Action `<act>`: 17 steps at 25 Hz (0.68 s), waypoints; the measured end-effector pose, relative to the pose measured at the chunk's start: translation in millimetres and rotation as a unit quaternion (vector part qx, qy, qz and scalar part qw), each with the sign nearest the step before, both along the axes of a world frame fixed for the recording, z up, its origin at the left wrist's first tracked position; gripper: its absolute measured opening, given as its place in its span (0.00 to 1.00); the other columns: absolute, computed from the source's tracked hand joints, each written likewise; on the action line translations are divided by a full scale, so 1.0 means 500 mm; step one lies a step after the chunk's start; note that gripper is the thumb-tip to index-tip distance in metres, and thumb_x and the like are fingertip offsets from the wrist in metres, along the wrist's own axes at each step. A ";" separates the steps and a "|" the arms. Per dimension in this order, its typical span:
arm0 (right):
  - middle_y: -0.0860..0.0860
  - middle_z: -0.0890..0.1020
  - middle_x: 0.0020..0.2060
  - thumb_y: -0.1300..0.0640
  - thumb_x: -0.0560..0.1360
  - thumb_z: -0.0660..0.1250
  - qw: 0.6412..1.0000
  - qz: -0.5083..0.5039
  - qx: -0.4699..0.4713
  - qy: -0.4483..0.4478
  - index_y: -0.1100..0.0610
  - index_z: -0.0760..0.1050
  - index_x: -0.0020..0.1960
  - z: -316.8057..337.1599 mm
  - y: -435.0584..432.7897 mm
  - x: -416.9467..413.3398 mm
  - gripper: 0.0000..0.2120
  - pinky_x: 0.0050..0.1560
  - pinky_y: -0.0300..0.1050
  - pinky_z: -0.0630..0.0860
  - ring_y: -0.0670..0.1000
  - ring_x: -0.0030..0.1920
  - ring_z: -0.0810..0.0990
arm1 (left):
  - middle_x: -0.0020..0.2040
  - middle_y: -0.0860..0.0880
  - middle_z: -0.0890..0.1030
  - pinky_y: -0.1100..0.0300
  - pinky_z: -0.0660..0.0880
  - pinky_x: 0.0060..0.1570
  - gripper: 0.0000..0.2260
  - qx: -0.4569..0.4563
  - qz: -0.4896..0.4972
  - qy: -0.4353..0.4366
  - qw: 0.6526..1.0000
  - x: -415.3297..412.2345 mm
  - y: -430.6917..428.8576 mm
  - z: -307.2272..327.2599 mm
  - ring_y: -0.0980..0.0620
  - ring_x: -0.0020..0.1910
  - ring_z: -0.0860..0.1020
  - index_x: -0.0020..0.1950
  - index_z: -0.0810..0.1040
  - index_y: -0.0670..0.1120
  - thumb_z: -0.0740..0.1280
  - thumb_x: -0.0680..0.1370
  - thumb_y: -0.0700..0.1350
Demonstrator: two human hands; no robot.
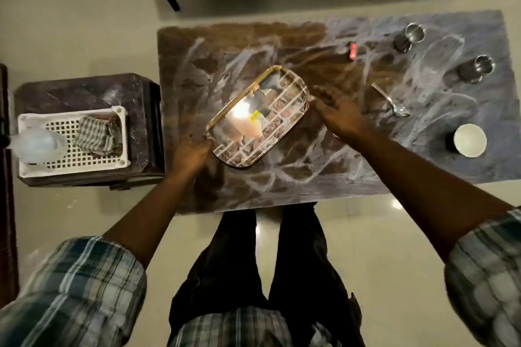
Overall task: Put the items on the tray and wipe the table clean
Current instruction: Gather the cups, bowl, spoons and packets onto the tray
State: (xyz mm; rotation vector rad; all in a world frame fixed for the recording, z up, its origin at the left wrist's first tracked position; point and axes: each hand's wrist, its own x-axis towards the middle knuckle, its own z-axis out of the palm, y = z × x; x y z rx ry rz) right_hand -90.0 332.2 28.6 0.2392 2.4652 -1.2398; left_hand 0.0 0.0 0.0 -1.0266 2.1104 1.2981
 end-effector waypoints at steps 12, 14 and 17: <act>0.58 0.83 0.67 0.61 0.79 0.68 0.994 0.021 0.092 -0.049 0.55 0.77 0.74 -0.331 0.004 -0.213 0.23 0.70 0.50 0.76 0.59 0.67 0.81 | 0.45 0.45 0.80 0.47 0.83 0.50 0.07 0.025 0.207 0.006 0.978 -0.015 0.069 -0.231 0.48 0.44 0.80 0.59 0.80 0.41 0.69 0.82 0.33; 0.56 0.86 0.61 0.64 0.78 0.65 0.996 -0.009 0.079 -0.034 0.56 0.81 0.69 -0.325 0.012 -0.199 0.20 0.65 0.46 0.78 0.57 0.62 0.84 | 0.48 0.42 0.81 0.39 0.82 0.58 0.10 -0.002 0.176 0.037 0.984 -0.015 0.060 -0.236 0.44 0.49 0.80 0.60 0.80 0.40 0.69 0.81 0.32; 0.49 0.85 0.49 0.66 0.78 0.65 0.994 -0.077 0.058 -0.050 0.58 0.81 0.63 -0.297 0.035 -0.126 0.16 0.59 0.48 0.79 0.52 0.52 0.83 | 0.58 0.40 0.86 0.45 0.82 0.62 0.15 -0.054 0.092 0.058 0.993 -0.026 0.026 -0.221 0.40 0.58 0.85 0.67 0.81 0.39 0.71 0.80 0.34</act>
